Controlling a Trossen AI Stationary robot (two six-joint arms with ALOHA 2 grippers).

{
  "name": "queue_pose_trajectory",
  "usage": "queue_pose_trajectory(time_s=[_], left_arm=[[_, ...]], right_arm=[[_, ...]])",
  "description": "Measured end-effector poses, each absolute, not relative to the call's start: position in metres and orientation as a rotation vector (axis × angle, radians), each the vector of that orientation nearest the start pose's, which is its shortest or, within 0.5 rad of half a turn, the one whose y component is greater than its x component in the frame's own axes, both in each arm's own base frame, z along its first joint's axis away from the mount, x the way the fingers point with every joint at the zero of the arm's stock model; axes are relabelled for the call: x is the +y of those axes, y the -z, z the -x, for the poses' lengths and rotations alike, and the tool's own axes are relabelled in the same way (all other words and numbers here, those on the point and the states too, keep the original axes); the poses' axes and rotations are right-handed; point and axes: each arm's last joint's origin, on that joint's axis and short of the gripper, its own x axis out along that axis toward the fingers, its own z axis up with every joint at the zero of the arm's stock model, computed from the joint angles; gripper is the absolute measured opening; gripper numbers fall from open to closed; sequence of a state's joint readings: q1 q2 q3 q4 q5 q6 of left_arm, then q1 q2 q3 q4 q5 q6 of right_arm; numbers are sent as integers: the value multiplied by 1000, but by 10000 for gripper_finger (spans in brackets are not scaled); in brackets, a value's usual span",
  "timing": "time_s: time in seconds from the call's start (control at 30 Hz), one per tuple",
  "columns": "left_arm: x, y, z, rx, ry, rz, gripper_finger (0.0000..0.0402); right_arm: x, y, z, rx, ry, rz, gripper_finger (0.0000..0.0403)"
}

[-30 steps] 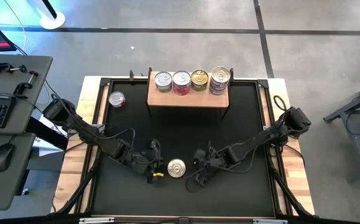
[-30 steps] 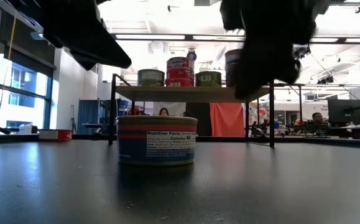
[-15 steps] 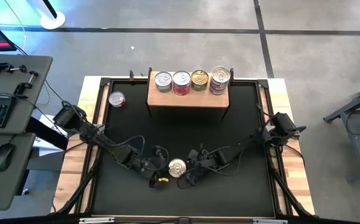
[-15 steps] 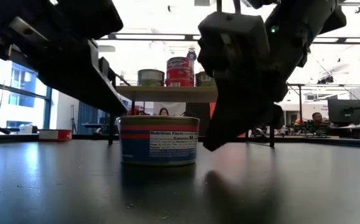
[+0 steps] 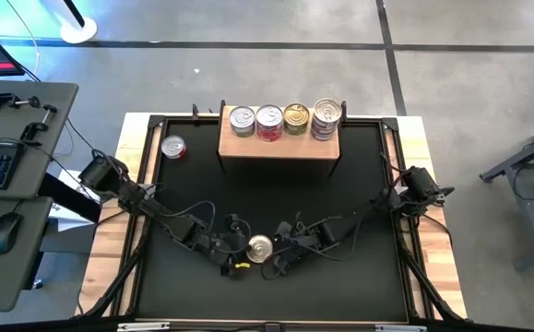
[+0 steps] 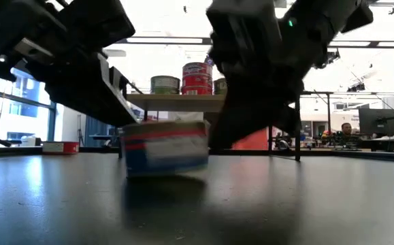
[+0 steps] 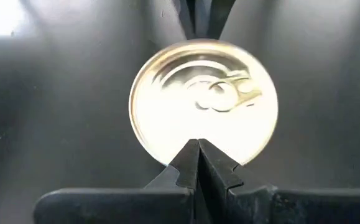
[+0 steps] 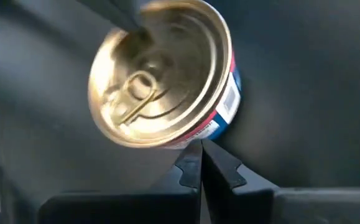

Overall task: Stack canned seafood by type on shelf
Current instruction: Stack the blue tuna can on top of the other blue tuna cans

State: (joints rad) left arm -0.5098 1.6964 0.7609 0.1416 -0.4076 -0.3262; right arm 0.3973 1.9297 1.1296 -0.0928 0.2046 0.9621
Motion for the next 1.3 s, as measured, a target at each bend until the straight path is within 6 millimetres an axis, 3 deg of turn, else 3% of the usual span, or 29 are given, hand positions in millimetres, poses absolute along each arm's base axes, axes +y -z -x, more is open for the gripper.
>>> queue_pose_trajectory(time_s=[0.67,0.8,0.97,1.13,1.3], left_arm=[[-140,-129,-270,826,-45,-70,0],[-140,-139,-259,842,-70,-107,0],[-139,-161,-229,876,-190,-131,0],[-144,-177,-204,856,-281,12,0],[-156,-178,-193,826,-328,216,0]], right_arm=[[157,-206,-395,676,79,-533,0],[157,-226,-402,646,0,-433,0],[151,-264,-415,634,-187,-184,4],[128,-295,-430,678,-270,13,55],[115,-293,-445,800,-342,212,164]])
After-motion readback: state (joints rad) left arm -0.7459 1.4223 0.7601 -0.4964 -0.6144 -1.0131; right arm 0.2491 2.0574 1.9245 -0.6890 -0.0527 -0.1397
